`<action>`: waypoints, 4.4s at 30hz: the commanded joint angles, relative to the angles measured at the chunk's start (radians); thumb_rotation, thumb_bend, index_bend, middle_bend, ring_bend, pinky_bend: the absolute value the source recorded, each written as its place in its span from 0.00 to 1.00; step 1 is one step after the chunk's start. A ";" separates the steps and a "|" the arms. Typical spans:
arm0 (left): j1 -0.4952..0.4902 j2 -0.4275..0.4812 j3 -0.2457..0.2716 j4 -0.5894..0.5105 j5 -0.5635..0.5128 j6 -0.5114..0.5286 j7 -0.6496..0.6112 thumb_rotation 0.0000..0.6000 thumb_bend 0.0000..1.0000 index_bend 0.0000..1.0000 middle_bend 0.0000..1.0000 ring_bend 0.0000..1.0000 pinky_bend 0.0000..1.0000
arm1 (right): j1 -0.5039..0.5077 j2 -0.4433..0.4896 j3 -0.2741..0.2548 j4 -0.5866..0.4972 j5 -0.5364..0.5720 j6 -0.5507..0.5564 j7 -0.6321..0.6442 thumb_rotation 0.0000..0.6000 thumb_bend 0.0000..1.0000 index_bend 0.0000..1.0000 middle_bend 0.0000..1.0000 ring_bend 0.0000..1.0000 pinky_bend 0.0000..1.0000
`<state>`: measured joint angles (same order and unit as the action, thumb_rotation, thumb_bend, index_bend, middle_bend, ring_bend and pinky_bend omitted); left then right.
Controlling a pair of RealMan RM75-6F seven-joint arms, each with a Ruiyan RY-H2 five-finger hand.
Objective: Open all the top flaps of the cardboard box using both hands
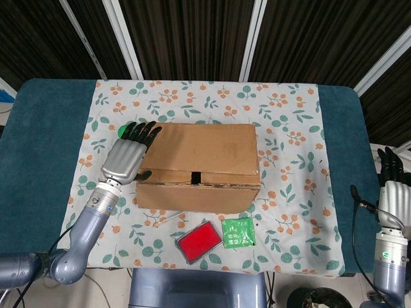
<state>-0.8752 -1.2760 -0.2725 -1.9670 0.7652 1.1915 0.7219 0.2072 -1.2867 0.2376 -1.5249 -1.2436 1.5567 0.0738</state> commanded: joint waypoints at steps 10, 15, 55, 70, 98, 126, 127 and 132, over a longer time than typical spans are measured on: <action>-0.018 -0.023 0.016 0.059 -0.009 0.003 -0.004 1.00 0.20 0.00 0.00 0.00 0.00 | -0.011 0.000 0.019 -0.007 -0.003 -0.009 0.006 1.00 0.35 0.00 0.00 0.00 0.23; -0.024 -0.027 0.012 0.080 0.031 0.013 -0.016 1.00 0.33 0.00 0.00 0.00 0.00 | -0.015 -0.001 0.027 -0.007 -0.002 -0.014 0.010 1.00 0.36 0.00 0.00 0.00 0.23; -0.329 -0.187 -0.056 0.827 0.014 -0.252 0.104 1.00 0.34 0.00 0.00 0.00 0.00 | -0.036 0.001 0.059 -0.012 0.009 -0.050 0.031 1.00 0.36 0.00 0.00 0.00 0.23; -0.291 0.100 -0.006 0.488 0.166 -0.529 -0.134 1.00 0.34 0.00 0.00 0.00 0.00 | -0.039 -0.002 0.057 -0.017 0.004 -0.061 0.032 1.00 0.36 0.00 0.00 0.00 0.23; -0.448 0.144 0.091 0.378 0.352 -0.777 -0.301 1.00 0.99 0.16 0.27 0.18 0.29 | -0.042 0.002 0.065 -0.008 0.010 -0.075 0.045 1.00 0.36 0.00 0.00 0.00 0.23; -0.582 0.039 0.213 0.456 0.248 -0.777 -0.273 1.00 1.00 0.21 0.42 0.29 0.33 | -0.045 0.004 0.072 -0.006 0.018 -0.083 0.056 1.00 0.40 0.02 0.00 0.00 0.23; -0.585 0.039 0.216 0.456 0.246 -0.775 -0.273 1.00 1.00 0.22 0.43 0.30 0.34 | -0.045 0.003 0.072 -0.006 0.018 -0.083 0.056 1.00 0.40 0.02 0.00 0.00 0.23; -0.596 0.039 0.230 0.454 0.239 -0.770 -0.270 1.00 1.00 0.25 0.48 0.33 0.36 | -0.045 0.002 0.071 -0.005 0.017 -0.084 0.055 1.00 0.42 0.02 0.00 0.00 0.23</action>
<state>-1.4698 -1.2368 -0.0433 -1.5128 1.0050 0.4204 0.4509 0.1625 -1.2843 0.3081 -1.5302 -1.2264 1.4726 0.1284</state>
